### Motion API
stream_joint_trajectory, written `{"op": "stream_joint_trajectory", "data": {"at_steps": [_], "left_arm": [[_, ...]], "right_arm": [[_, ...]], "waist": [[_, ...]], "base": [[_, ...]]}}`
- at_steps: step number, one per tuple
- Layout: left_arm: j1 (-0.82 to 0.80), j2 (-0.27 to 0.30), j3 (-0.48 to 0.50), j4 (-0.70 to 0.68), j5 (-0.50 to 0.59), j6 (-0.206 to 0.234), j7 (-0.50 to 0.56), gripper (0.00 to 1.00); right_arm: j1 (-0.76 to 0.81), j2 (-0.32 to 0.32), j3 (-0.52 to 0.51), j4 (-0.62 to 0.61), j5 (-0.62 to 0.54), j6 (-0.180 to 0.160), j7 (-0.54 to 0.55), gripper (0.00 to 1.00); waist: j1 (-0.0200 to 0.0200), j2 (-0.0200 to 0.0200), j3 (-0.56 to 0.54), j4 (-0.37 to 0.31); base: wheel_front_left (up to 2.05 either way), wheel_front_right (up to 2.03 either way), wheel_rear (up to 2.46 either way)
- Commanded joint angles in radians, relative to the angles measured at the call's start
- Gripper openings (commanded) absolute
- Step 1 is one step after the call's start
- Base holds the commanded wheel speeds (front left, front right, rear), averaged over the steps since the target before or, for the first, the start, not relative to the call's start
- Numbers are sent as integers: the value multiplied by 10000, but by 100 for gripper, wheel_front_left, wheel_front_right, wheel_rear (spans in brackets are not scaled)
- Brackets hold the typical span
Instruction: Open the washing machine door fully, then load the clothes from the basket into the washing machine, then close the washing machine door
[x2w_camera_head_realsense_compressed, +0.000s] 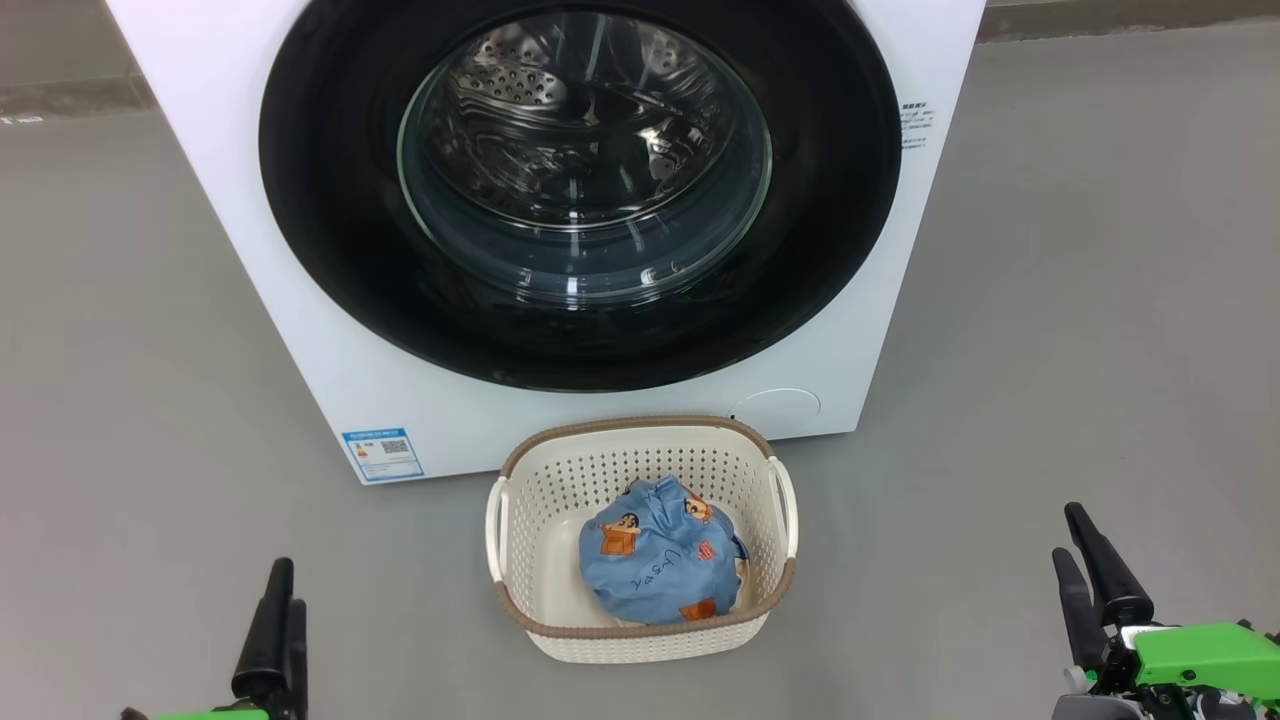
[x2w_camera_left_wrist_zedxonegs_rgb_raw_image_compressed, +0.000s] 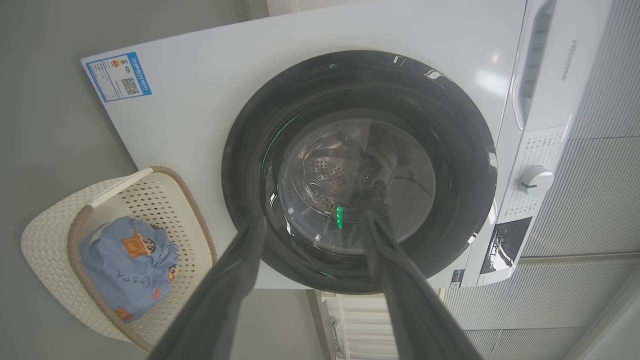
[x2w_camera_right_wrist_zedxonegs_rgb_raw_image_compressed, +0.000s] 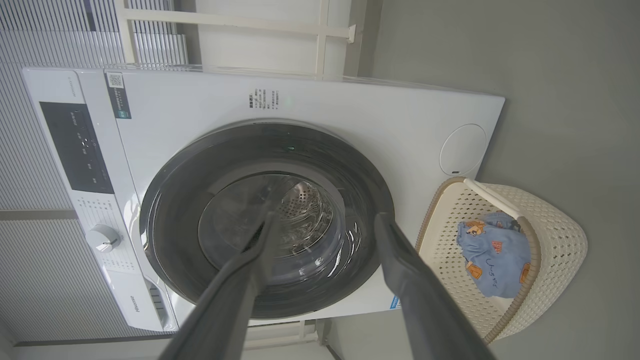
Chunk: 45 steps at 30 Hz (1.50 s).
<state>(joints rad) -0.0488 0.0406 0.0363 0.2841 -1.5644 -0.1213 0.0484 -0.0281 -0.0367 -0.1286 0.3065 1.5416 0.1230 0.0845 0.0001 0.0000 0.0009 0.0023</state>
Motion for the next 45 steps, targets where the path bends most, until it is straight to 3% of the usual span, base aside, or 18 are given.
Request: {"op": "stream_joint_trajectory", "data": {"at_steps": [1, 14, 22, 45], "left_arm": [[-393, 174, 60, -314, 68, -26, -64, 100], [-506, 504, -205, -306, 2491, 269, -531, 100], [-473, 664, -474, -258, 4207, 578, -796, 100], [-552, 967, -1219, 258, 7229, 960, -1444, 100]], "right_arm": [[-408, -170, 57, -303, -68, 28, -72, 100], [-530, -627, 182, -321, -3194, 34, -661, 100], [-431, -561, 275, -620, -5204, 38, -692, 100], [-243, -637, 588, -1019, -7919, 49, -820, 100]], "waist": [[0, 0, 0, 1], [0, 0, -23, 40], [-1, 0, -64, 73], [-1, 0, -148, 85]], "base": [[0, 0, 0], [0, 0, 0], [0, 0, 0], [0, 0, 0]]}}
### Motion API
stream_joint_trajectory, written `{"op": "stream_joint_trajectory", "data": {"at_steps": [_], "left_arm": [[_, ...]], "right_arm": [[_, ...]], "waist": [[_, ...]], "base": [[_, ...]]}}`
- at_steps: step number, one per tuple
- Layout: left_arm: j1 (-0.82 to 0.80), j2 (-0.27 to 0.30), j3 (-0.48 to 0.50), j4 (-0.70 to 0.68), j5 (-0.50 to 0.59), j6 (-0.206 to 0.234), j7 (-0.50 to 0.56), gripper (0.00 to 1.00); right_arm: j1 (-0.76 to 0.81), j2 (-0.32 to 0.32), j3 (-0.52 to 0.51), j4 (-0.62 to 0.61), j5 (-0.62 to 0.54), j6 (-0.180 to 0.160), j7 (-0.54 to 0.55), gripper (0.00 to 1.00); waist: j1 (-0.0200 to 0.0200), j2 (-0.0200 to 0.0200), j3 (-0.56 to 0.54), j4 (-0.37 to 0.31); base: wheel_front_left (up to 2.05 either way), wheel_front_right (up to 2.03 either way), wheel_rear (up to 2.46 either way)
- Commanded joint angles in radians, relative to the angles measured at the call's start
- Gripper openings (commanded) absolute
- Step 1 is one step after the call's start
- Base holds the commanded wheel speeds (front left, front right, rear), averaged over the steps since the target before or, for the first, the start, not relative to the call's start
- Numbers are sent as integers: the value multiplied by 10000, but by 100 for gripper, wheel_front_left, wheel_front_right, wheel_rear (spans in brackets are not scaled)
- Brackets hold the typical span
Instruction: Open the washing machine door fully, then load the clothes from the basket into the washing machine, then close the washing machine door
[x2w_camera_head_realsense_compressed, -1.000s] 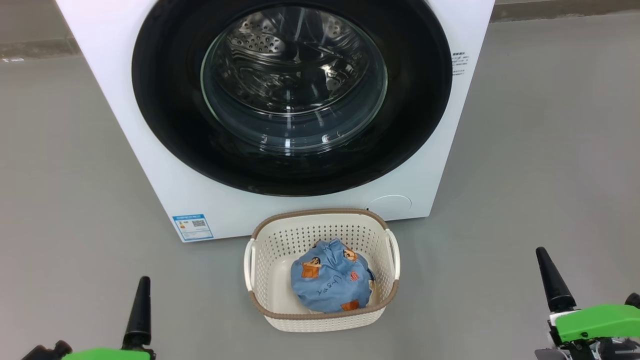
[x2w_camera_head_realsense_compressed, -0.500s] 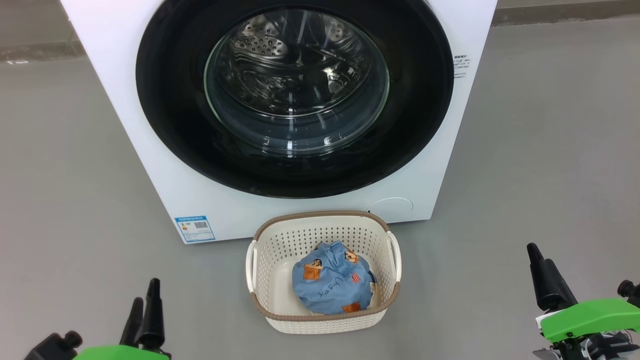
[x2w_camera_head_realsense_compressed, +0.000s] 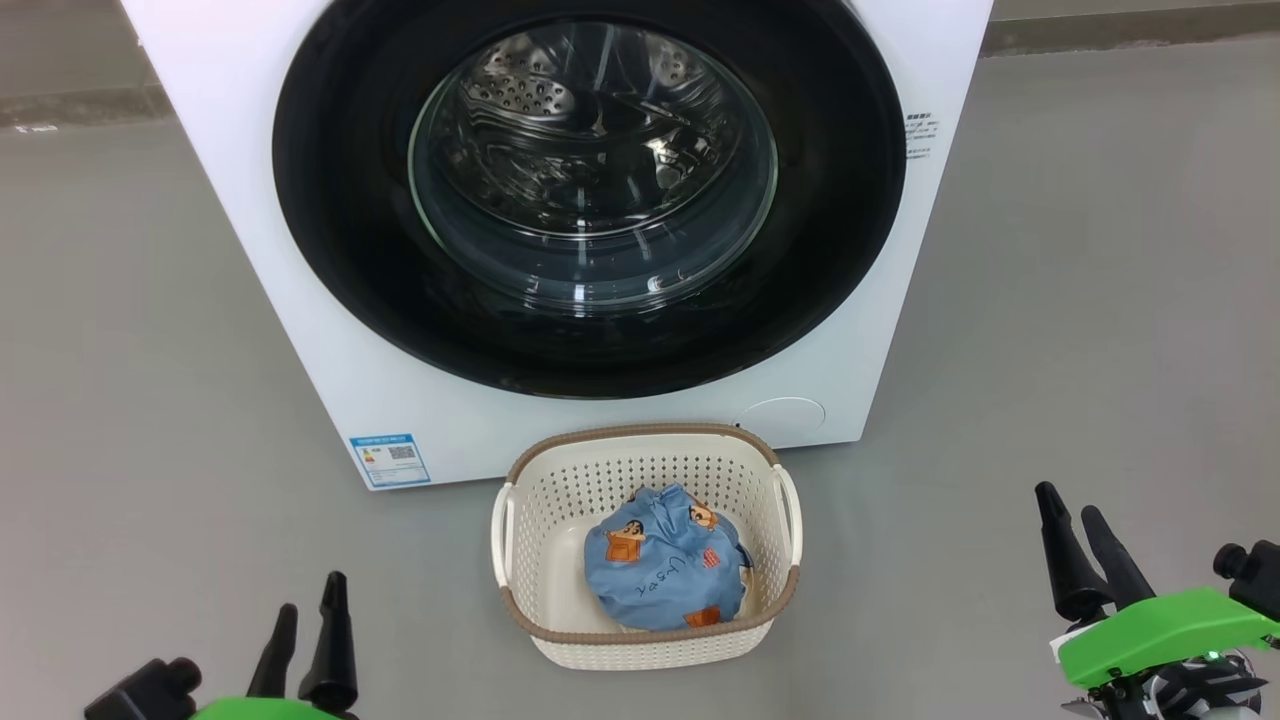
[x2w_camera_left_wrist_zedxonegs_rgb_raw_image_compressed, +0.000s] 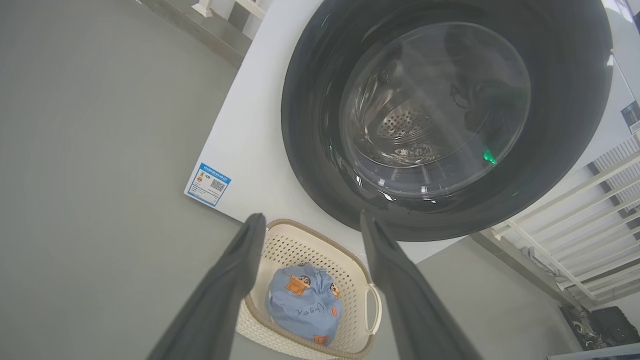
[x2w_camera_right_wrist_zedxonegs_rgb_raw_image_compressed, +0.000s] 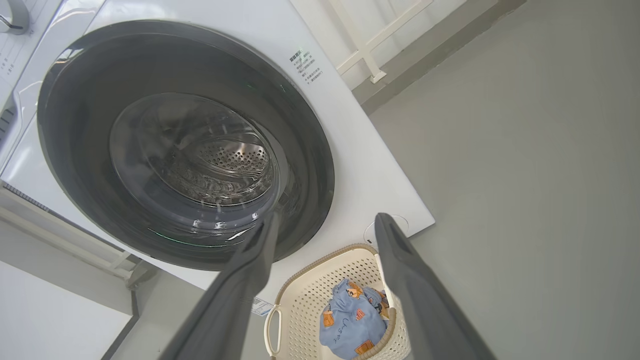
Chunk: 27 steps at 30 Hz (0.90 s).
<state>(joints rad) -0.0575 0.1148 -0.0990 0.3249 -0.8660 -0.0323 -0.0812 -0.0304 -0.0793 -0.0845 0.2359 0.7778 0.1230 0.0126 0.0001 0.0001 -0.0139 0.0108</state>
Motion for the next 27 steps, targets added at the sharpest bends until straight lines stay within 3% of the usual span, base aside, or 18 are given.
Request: {"op": "stream_joint_trajectory", "data": {"at_steps": [1, 27], "left_arm": [[-475, 248, 91, -107, 387, 92, -178, 100], [-637, 488, -385, 484, 2968, 750, -914, 100]], "right_arm": [[-214, -224, 171, -334, -418, 50, -110, 100], [-175, -375, 417, -436, -3516, 62, -231, 100]], "waist": [[0, -1, -5, 1], [0, -1, -109, -21]], "base": [[0, 0, 0], [0, 0, 0]]}}
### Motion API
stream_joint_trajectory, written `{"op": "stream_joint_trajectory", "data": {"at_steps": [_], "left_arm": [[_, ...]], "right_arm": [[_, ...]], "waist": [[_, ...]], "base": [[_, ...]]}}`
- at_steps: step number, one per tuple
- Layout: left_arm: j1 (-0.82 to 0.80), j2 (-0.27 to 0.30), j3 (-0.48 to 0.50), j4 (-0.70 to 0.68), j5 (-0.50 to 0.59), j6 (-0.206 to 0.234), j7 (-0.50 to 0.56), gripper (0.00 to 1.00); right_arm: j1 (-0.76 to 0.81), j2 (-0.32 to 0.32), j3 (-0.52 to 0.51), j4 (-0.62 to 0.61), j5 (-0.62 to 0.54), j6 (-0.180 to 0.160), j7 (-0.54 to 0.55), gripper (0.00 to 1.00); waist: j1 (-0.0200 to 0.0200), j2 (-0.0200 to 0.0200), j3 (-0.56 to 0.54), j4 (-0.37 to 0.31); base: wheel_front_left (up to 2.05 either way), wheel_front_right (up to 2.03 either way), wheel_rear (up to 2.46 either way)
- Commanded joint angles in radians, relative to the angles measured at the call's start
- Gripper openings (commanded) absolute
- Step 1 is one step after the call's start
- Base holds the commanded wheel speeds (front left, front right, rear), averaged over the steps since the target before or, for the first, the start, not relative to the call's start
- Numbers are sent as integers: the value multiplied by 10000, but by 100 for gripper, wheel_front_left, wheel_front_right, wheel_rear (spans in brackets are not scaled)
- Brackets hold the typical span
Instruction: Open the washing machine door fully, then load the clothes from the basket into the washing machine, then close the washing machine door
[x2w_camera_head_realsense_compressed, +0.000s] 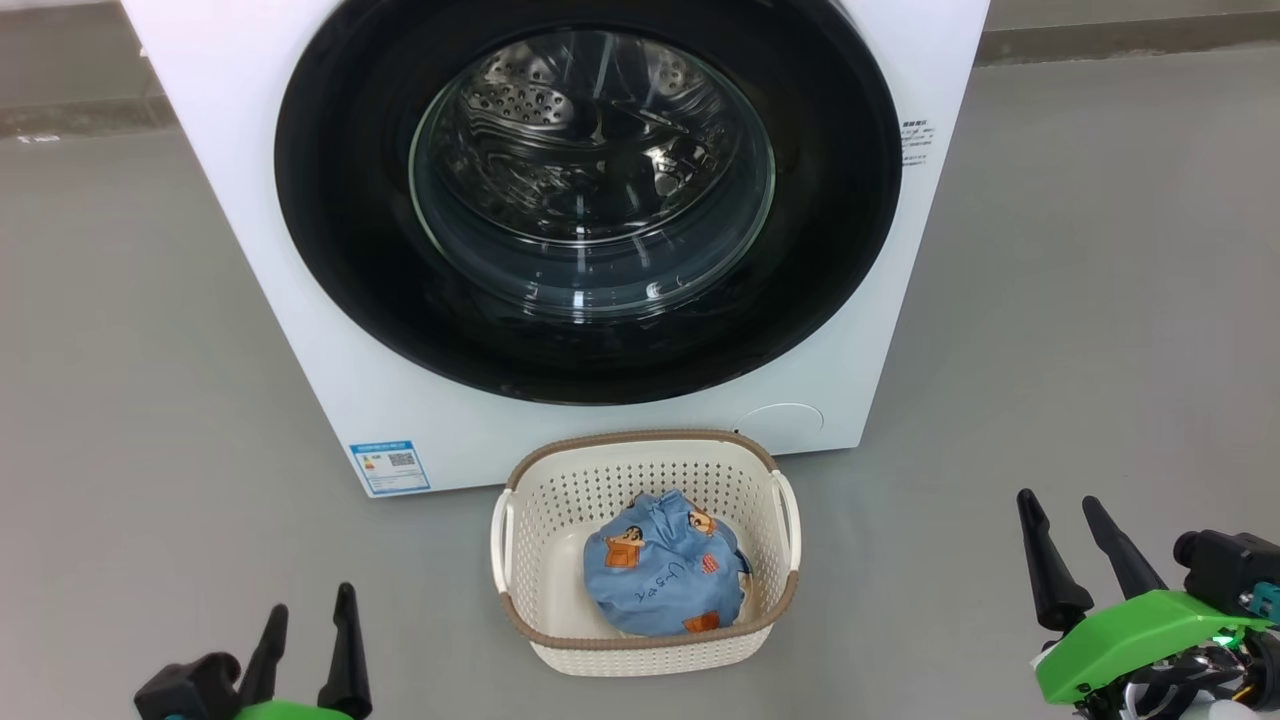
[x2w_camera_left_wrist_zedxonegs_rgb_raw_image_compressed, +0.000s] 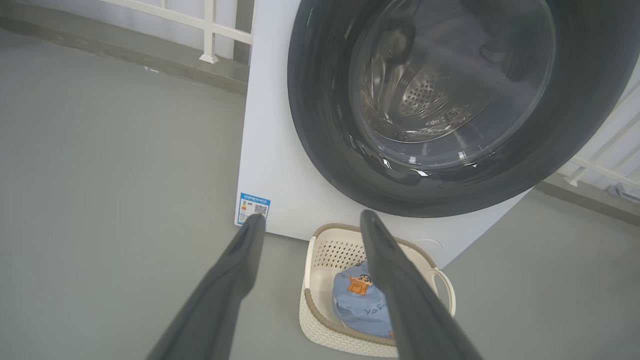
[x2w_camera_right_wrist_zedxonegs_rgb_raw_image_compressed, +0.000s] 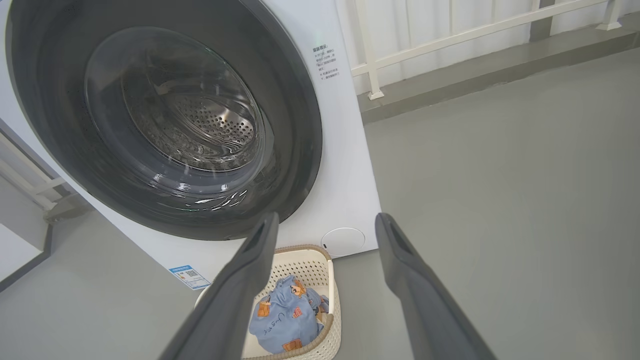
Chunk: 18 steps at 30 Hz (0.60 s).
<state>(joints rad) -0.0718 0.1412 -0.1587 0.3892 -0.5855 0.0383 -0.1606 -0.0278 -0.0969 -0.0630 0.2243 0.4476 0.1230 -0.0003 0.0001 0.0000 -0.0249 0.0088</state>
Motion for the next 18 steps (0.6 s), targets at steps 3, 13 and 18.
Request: {"op": "stream_joint_trajectory", "data": {"at_steps": [3, 13, 18], "left_arm": [[-515, 259, 182, -169, 457, 112, -208, 100], [-553, 322, 79, -53, 1333, 253, -503, 100], [-610, 373, 17, 42, 1839, 381, -651, 100]], "right_arm": [[-214, -218, 242, -340, -579, 63, -147, 100], [-188, -316, 349, -420, -1774, 68, -218, 100], [-206, -358, 389, -495, -2390, 71, -260, 100]], "waist": [[0, 0, 5, -16], [0, 0, -16, -10], [0, 0, -11, -1]], "base": [[0, 0, 0], [0, 0, 0], [0, 0, 0]]}}
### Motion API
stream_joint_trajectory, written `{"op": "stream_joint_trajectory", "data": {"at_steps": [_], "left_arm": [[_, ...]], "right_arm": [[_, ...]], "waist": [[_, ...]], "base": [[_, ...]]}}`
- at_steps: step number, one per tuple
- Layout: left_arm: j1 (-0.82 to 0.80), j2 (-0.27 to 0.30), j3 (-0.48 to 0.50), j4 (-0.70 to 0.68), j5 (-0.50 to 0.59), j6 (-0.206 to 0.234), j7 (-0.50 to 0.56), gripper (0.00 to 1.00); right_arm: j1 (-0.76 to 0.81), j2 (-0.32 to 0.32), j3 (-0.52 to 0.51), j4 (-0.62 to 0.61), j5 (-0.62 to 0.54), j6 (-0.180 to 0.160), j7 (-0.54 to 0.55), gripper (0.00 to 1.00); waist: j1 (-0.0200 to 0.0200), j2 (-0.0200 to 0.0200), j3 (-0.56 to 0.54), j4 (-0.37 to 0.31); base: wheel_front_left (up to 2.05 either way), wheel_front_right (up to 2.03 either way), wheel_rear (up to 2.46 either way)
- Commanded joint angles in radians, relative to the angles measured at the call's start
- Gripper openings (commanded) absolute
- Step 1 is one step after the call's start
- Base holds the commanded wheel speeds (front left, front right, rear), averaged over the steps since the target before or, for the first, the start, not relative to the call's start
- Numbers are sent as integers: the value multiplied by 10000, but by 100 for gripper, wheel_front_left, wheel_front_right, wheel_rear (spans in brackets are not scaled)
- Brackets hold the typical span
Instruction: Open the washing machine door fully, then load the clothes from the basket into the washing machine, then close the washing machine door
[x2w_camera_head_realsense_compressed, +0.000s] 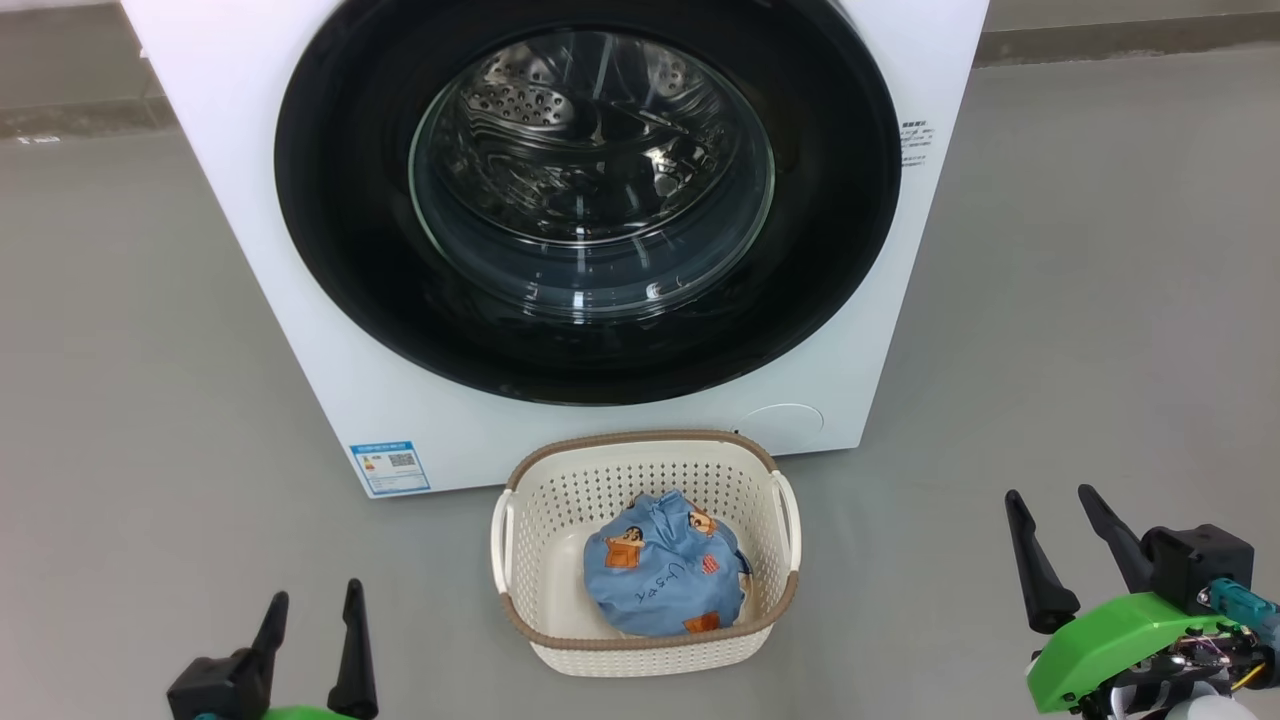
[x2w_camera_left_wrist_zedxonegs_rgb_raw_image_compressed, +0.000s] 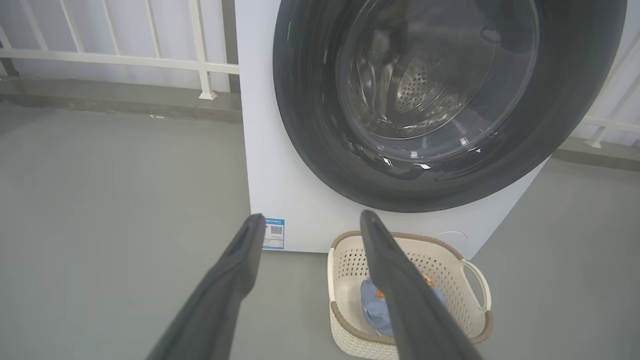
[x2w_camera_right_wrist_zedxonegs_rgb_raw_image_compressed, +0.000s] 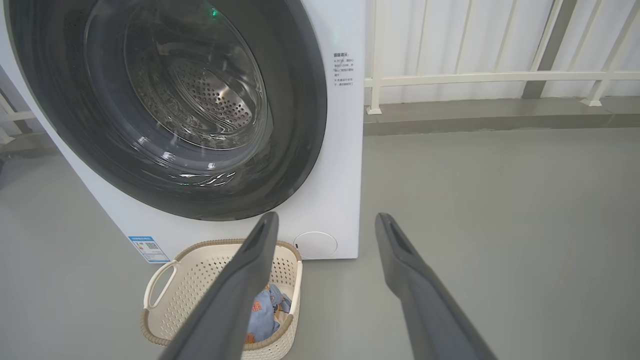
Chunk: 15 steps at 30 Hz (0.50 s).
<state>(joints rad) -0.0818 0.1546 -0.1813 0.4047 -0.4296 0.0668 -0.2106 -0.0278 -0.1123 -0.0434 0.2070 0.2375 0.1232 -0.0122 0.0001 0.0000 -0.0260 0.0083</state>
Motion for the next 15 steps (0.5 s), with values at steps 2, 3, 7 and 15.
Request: {"op": "stream_joint_trajectory", "data": {"at_steps": [2, 3, 7, 15], "left_arm": [[-531, 250, 227, -86, 488, 166, -209, 100], [-538, 256, 221, -70, 590, 206, -238, 100], [-546, 287, 175, 15, 1004, 343, -356, 100], [-568, 280, 142, 71, 1454, 460, -511, 100]], "right_arm": [[-206, -218, 203, -346, -525, 70, -166, 100], [-203, -225, 205, -355, -638, 70, -178, 100], [-180, -239, 211, -366, -1092, 72, -220, 100], [-169, -229, 121, -403, -1719, 75, -283, 100]], "waist": [[0, 0, 0, 8], [0, 0, -2, 11], [0, 0, -31, 10], [0, 0, -86, 14]], "base": [[0, 0, 0], [0, 0, 0], [0, 0, 0], [0, 0, 0]]}}
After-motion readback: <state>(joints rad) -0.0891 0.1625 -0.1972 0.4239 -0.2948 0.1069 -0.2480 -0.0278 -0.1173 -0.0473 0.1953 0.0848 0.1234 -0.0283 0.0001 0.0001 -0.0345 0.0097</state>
